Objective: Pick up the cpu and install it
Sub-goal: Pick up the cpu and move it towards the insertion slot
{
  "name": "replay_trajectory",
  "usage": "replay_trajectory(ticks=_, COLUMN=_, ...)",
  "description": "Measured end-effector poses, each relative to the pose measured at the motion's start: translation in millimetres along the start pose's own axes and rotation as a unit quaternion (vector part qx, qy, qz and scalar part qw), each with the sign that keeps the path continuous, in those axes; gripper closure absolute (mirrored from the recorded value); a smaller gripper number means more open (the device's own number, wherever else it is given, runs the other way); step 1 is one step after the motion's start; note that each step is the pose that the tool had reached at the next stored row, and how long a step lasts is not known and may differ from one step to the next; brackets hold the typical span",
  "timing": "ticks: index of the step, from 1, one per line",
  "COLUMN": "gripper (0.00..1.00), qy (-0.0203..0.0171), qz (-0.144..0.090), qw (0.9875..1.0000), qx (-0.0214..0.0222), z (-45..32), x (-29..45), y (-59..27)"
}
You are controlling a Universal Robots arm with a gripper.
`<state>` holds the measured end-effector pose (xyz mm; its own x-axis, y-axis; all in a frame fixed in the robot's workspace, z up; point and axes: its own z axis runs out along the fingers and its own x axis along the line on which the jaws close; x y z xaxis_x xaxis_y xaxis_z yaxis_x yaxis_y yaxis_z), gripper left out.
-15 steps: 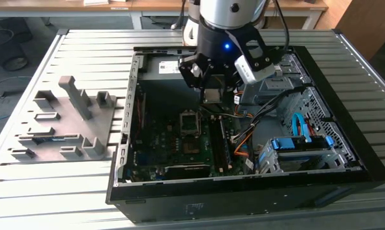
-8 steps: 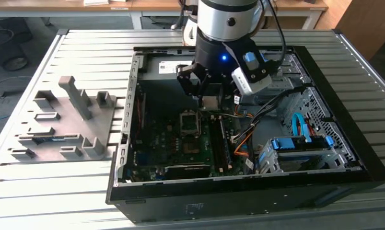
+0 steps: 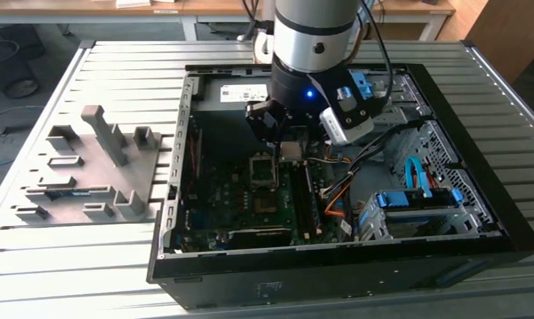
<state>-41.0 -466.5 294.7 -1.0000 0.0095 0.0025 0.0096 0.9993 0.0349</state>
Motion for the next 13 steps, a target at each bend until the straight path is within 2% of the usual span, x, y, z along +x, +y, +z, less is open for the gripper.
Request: replay_trajectory(ticks=13, gripper=0.53, qy=0.0000, qz=0.000, qw=1.0000, qx=0.0000, z=23.3, x=-0.1, y=-4.8)
